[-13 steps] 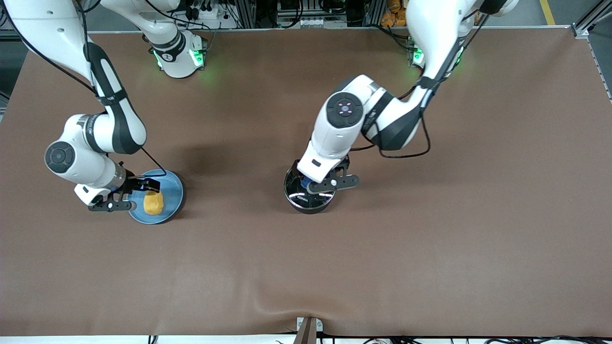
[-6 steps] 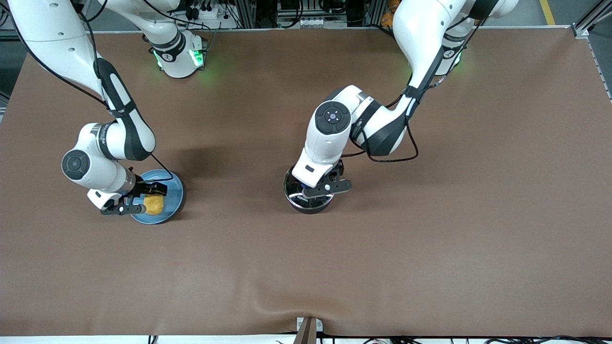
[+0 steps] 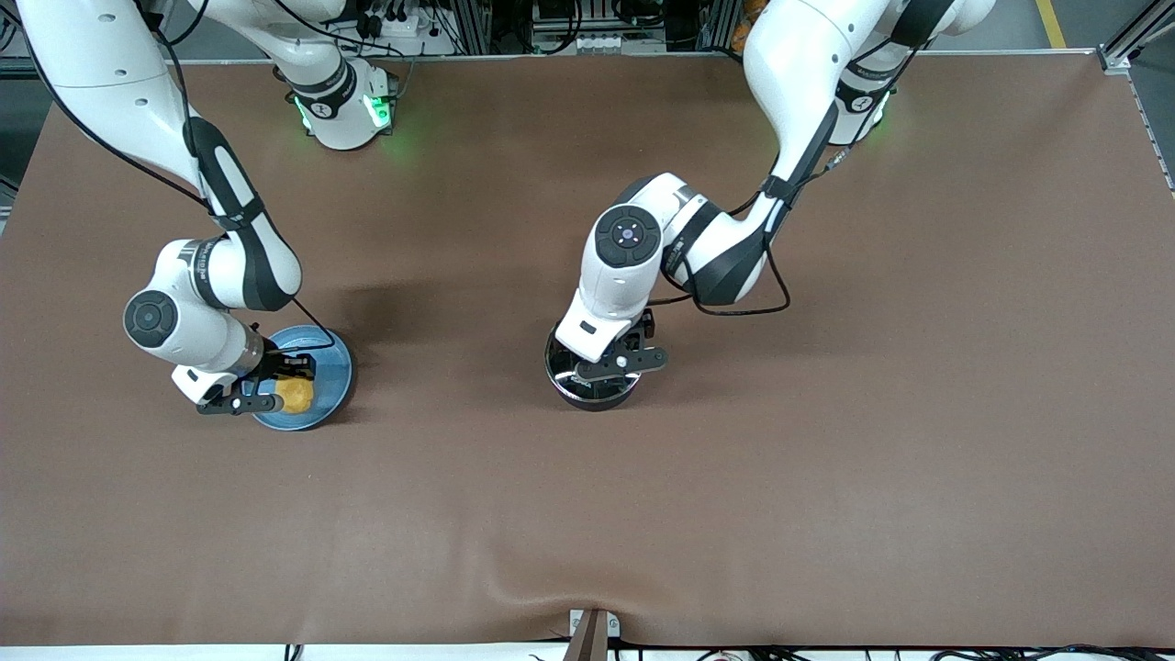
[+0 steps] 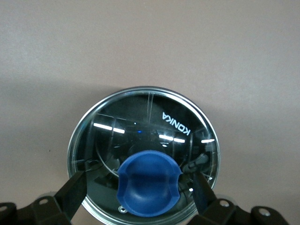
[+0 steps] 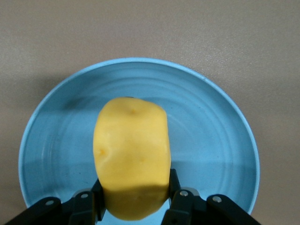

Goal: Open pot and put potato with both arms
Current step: 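Lift the lid off the pot with the left gripper while the right lifts potato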

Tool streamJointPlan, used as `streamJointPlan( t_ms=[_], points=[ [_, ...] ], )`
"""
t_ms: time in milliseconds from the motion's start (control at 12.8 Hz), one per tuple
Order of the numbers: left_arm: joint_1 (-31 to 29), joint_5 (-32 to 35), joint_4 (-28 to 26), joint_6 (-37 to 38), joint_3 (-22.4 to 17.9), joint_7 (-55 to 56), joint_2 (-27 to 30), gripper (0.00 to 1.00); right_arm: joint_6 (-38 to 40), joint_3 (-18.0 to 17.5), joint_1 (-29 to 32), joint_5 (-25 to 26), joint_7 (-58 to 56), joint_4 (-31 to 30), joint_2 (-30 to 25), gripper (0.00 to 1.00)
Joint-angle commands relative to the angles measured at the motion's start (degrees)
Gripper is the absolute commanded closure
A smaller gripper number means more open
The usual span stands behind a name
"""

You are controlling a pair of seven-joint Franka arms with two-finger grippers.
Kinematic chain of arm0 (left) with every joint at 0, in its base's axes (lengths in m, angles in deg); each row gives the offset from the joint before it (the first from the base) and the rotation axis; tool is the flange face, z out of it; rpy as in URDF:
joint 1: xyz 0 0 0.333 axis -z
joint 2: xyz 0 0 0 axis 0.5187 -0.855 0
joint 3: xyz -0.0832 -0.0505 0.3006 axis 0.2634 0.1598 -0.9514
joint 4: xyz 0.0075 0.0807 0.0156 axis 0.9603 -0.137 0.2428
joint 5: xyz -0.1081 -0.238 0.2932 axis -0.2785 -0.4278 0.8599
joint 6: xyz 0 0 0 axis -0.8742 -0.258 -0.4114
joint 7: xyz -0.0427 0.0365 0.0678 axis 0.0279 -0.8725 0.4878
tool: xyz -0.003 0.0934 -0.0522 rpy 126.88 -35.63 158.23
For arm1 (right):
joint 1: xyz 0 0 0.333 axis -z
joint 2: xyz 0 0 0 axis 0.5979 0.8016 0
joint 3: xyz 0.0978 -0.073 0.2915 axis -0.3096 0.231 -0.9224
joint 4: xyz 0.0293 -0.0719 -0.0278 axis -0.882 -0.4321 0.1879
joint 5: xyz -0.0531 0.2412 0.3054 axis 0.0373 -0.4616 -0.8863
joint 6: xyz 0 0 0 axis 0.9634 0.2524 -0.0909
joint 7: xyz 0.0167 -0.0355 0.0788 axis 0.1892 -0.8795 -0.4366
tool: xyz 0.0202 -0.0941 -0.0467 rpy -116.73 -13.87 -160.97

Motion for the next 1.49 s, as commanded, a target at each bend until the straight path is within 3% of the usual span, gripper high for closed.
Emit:
streamJointPlan(
  t_ms=[0, 313, 547, 939, 1173, 1251, 1330, 1408],
  points=[
    [0.8, 1.8, 1.5, -0.2, -0.5, 0.9, -1.0, 0.0, 0.2, -0.5, 0.3, -0.2, -1.1, 0.4, 0.0, 1.0],
    [1.1, 1.8, 1.6, -0.2, -0.5, 0.6, -1.8, 0.0, 0.4, -0.5, 0.3, -0.2, -1.1, 0.4, -0.7, 1.0],
    [1.1, 1.8, 1.6, -0.5, -0.5, 0.4, -2.0, 0.0, 6.0, -0.6, 0.5, -0.2, -1.3, 1.3, -6.2, 1.0],
    [1.1, 1.8, 1.6, -1.3, -0.5, 0.6, -2.4, 0.18, 12.3, -0.6, 0.6, -0.2, -2.1, 3.5, -12.8, 1.0],
    [1.0, 1.8, 1.6, -1.3, -0.5, 0.4, -2.4, 0.4, 12.6, -0.6, 0.7, -0.2, -2.2, 3.5, -13.4, 1.0],
    [1.0, 1.8, 1.7, -1.3, -0.5, 0.6, -2.4, 0.56, 12.7, -0.6, 0.7, -0.2, -2.3, 3.5, -13.4, 1.0],
    [1.0, 1.8, 1.7, -1.3, -0.5, 0.7, -2.1, 0.83, 12.6, -0.6, 0.7, -0.2, -2.2, 3.5, -13.4, 1.0],
    [0.7, 1.7, 1.6, -1.3, -0.4, 0.7, -1.6, 1.0, 12.6, -0.6, 0.7, -0.2, -2.2, 3.5, -13.4, 1.0]
  ],
)
